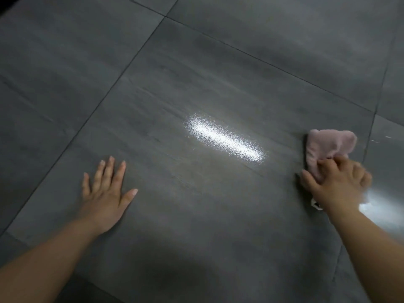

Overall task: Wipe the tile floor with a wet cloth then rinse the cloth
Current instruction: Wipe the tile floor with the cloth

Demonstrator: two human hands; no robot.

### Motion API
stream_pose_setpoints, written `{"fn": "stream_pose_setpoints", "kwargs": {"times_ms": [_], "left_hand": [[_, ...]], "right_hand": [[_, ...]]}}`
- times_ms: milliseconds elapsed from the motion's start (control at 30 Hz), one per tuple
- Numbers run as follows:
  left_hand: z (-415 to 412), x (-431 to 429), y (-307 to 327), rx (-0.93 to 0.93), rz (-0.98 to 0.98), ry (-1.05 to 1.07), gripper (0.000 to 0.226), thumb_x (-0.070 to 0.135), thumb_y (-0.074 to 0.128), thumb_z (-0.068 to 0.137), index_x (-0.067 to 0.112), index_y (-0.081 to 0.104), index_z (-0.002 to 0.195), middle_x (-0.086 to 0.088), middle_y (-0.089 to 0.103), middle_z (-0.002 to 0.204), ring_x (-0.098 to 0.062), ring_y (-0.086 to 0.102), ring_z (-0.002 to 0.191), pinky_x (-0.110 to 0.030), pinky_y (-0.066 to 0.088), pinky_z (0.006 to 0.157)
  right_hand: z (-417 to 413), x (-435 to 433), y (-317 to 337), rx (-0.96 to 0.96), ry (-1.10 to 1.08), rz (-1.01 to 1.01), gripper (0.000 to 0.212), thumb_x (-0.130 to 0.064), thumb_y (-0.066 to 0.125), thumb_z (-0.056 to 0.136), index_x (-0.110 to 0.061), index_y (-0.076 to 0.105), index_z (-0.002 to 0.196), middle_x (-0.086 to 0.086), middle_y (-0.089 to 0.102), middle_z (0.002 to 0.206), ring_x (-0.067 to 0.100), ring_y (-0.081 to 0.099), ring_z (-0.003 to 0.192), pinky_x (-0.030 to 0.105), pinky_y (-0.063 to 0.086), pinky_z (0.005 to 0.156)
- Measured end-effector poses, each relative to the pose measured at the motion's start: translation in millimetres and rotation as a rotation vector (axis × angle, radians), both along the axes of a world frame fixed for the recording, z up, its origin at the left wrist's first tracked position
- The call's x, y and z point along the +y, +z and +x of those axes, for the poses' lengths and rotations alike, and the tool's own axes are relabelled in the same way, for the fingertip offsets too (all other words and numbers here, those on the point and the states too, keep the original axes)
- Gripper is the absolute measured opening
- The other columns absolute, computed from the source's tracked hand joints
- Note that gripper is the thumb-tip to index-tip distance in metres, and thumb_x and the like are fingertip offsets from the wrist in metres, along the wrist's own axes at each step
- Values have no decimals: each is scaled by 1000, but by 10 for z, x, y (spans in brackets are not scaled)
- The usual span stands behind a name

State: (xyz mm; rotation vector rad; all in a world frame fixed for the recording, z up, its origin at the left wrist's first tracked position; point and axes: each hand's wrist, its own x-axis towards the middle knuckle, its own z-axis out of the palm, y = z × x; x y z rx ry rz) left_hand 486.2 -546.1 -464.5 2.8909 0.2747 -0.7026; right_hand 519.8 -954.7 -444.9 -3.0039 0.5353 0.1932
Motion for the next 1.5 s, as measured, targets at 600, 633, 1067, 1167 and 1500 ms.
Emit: {"fn": "stream_pose_setpoints", "kwargs": {"times_ms": [600,633,1067,1167,1500], "left_hand": [[-78,23,-141,-155,32,-69,85,64,3,85,4,39,132,-25,41,139,-37,36,129,-54,17,105],[-72,27,-142,-141,30,-66,85,62,-1,85,3,39,132,-26,43,138,-37,37,128,-55,18,105],[-90,-11,-124,-270,-69,17,80,53,23,73,3,38,134,-23,33,145,-37,25,136,-42,8,113],[-119,-84,-72,-290,-87,53,80,53,22,74,1,41,131,-22,35,144,-36,26,136,-47,17,112],[-110,-310,85,-123,-145,22,95,47,63,74,9,11,143,-8,3,156,-19,-3,143,-36,-1,116]], "right_hand": [[198,686,-322,-111,308,102,60,-44,35,73,-15,56,121,27,48,135,50,42,120,61,36,98],[196,600,-253,-91,122,133,68,-47,30,74,-13,51,129,24,36,145,48,34,129,57,28,106],[-1026,1418,-344,42,866,244,55,-36,44,69,-26,43,123,6,47,131,31,49,112,44,37,93],[-907,375,-333,50,599,115,53,-31,39,77,-19,38,128,17,42,133,37,43,112,50,31,94],[-788,1367,-298,207,150,24,72,-33,31,65,-3,44,128,32,51,130,56,54,107,67,44,81]]}}
